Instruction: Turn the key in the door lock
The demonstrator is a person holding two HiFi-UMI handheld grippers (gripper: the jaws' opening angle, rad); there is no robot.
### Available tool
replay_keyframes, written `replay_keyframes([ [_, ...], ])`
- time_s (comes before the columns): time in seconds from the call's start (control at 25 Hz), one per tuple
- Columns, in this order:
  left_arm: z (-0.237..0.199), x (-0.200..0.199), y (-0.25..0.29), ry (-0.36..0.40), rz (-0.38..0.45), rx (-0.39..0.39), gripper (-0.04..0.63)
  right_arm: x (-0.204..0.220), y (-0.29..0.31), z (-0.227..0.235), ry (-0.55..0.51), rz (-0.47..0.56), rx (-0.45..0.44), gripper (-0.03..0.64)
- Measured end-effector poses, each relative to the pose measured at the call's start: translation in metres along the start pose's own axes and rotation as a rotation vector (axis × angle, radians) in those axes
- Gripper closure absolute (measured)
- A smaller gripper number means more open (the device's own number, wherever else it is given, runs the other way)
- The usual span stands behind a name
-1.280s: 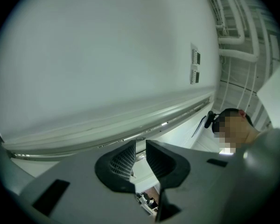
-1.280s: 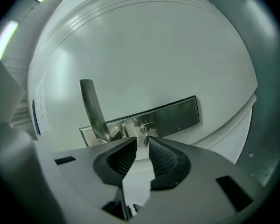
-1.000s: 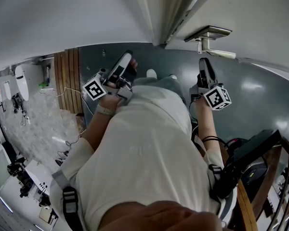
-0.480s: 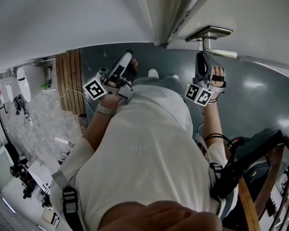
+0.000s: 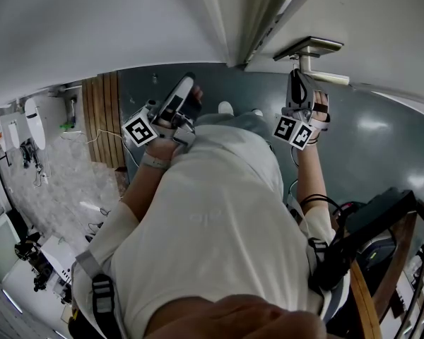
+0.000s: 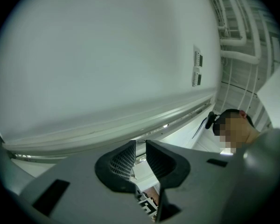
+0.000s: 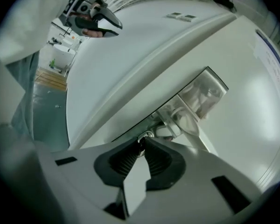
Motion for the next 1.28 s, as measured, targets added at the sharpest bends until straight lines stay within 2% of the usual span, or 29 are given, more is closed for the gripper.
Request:
replay_keyframes([
  [0.12,0.0,0.0,0.001,-0.001,-0.001,0.002,0.54,0.0,0.001,0.005,0.198,0.011,-0.024,0.557],
  [0.24,0.0,0.001,0.0,-0.004,-0.001,0.0,0.54,0.005,0.002,0.011,0.483,0.049,-0.062,0.56],
  [0.48,0.0,0.0,0.0,-0.006,0.001,-0.002,0.54,0.03,0.005,0.022,1.332,0.152,-0.212,0.572],
  [0.76,-0.001,0.001,0.0,-0.016,0.004,-0.001,0.54,0.056,0.01,0.013,2.102,0.268,-0.377,0.577],
  [1.0,-0.003,0.002,0.0,-0.029,0.009,-0.001,0.54,0.061,0.015,0.004,2.449,0.345,-0.461,0.575],
  [1.08,-0.003,0.002,0.0,-0.032,0.011,-0.001,0.54,0.06,0.016,0.002,2.503,0.356,-0.467,0.575],
  [1.16,-0.003,0.002,0.0,-0.031,0.012,0.0,0.54,0.057,0.016,0.004,2.444,0.347,-0.454,0.575],
  [1.28,-0.003,0.002,0.0,-0.025,0.014,0.001,0.54,0.055,0.013,0.01,2.274,0.337,-0.435,0.575],
])
Point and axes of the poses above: the fingertips, and each gripper's own axes: y forward along the fingers, z to its right, x out of its underside, the point moved 8 cm from there along -y, backward along the fingers, and after that the axes turned 9 degrees about y, right-handed, at the moved point
